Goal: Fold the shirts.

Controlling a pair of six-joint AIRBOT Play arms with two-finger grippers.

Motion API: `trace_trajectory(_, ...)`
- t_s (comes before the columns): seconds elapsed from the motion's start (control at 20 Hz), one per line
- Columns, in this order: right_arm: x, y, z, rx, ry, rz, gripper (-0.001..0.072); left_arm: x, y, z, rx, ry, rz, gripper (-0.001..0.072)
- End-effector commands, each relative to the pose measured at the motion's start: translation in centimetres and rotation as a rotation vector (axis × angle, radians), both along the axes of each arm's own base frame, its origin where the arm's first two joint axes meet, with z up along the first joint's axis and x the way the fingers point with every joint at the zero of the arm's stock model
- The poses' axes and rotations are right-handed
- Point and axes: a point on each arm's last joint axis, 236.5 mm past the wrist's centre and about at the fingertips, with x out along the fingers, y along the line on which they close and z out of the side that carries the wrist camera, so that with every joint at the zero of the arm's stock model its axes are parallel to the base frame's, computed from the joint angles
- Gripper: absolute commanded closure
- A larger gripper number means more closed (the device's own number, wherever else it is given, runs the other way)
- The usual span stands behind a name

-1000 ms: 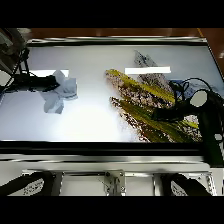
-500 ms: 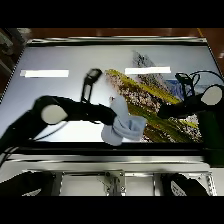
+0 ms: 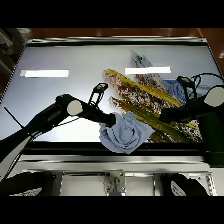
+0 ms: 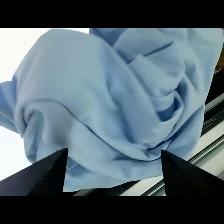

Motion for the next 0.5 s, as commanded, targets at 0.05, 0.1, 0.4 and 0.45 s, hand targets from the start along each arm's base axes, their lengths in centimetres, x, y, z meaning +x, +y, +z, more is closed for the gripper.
trace_trajectory(0.05,0.6,-5.7,-0.4,-0.24,-0.022,-0.035,0.0122,2.3,5.8,3.2,0.033,0.082,0.034,0.0001)
trace_trajectory(0.1,0.3,-8.1,-0.3,-0.341,-0.01,-0.043,0.0122,2.3,8.0,3.8,0.054,0.104,0.032,0.0001)
trace_trajectory(0.4,-1.7,-12.4,-2.5,-0.387,0.076,-0.109,0.0123,-1.6,17.6,0.0,0.115,0.298,0.196,0.0021)
trace_trajectory(0.45,-2.1,-11.1,-4.0,-0.269,0.094,-0.125,0.0123,-3.6,17.4,-2.0,0.111,0.366,0.197,0.0022)
